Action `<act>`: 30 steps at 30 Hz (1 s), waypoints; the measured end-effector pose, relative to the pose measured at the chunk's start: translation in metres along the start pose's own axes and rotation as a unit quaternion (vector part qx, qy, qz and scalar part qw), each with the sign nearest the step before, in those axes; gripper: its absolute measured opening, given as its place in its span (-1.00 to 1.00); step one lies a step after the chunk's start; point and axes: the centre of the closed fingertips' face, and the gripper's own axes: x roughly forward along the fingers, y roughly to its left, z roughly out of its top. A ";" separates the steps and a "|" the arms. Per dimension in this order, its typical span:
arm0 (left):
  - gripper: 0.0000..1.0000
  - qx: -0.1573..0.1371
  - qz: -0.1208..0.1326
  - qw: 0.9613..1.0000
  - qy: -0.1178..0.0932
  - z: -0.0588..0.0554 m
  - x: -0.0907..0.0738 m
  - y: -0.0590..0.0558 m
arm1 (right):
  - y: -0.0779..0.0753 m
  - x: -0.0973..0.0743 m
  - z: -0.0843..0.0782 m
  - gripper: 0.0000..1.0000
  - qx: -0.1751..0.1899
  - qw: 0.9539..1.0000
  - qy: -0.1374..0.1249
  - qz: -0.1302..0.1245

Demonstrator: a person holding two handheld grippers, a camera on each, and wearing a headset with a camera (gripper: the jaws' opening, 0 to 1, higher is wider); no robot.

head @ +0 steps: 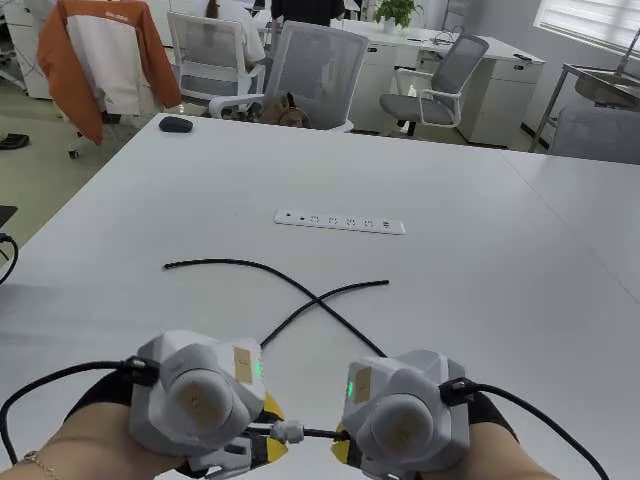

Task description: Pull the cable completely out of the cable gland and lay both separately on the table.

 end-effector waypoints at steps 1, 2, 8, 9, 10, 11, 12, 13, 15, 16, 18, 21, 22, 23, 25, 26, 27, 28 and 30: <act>-0.67 0.000 0.001 1.000 0.001 0.000 0.000 0.000 | -0.001 0.000 -0.002 -0.97 0.002 1.000 0.006 -0.001; -0.67 0.001 0.001 1.000 0.004 -0.001 0.000 0.000 | -0.001 0.000 -0.007 -0.97 0.009 1.000 0.017 -0.001; -0.67 0.001 0.005 1.000 0.009 -0.003 0.000 0.001 | -0.006 0.001 -0.026 -0.96 0.018 0.998 0.061 -0.014; -0.67 0.000 0.006 1.000 0.010 -0.003 -0.001 0.002 | -0.007 0.000 -0.028 -0.96 0.027 0.997 0.065 -0.016; -0.67 0.000 0.006 1.000 0.010 -0.003 -0.001 0.002 | -0.009 0.000 -0.029 -0.96 0.031 0.997 0.066 -0.018; -0.67 -0.001 0.007 1.000 0.010 -0.003 -0.001 0.002 | -0.010 0.000 -0.031 -0.96 0.033 0.997 0.069 -0.020; -0.67 -0.002 0.008 1.000 0.009 -0.003 -0.002 0.002 | -0.010 0.000 -0.033 -0.96 0.031 0.996 0.076 -0.022; -0.67 -0.003 0.007 1.000 0.007 -0.002 -0.002 0.002 | -0.009 0.000 -0.033 -0.95 0.031 0.996 0.079 -0.021; -0.67 0.002 0.010 1.000 0.009 -0.001 -0.002 0.002 | -0.005 0.002 -0.032 -0.92 0.030 0.996 0.078 -0.009; -0.67 0.003 0.008 1.000 0.008 -0.001 -0.001 0.002 | 0.000 0.004 -0.028 -0.80 0.038 0.997 0.067 0.005; -0.67 0.003 0.003 1.000 0.004 0.001 0.000 -0.001 | 0.003 0.006 -0.020 -0.59 0.033 0.998 0.047 0.013; -0.67 0.013 -0.001 1.000 0.006 0.002 0.002 -0.004 | 0.003 0.003 -0.002 -0.62 0.003 1.000 0.012 0.008; -0.67 0.016 -0.004 1.000 0.007 0.002 0.002 -0.005 | 0.007 0.002 0.007 -0.61 0.009 1.000 -0.010 0.016; -0.67 0.017 -0.005 1.000 0.007 0.002 0.003 -0.005 | 0.010 0.001 0.013 -0.60 0.011 0.999 -0.026 0.023; -0.67 0.020 -0.006 1.000 0.006 0.001 0.005 -0.004 | 0.014 -0.001 0.022 -0.63 0.000 0.998 -0.046 0.034; -0.67 0.021 -0.006 1.000 0.005 0.001 0.005 -0.003 | 0.015 -0.001 0.024 -0.68 -0.006 0.998 -0.049 0.034; -0.67 0.020 -0.006 1.000 0.004 0.000 0.007 -0.002 | 0.017 -0.003 0.027 -0.76 -0.018 0.998 -0.054 0.036; -0.67 0.020 -0.006 1.000 0.003 0.000 0.008 -0.001 | 0.018 -0.004 0.028 -0.90 -0.022 0.997 -0.057 0.037; -0.67 0.019 -0.009 1.000 0.003 -0.002 0.010 0.000 | 0.016 -0.003 0.026 -0.96 -0.018 0.998 -0.052 0.033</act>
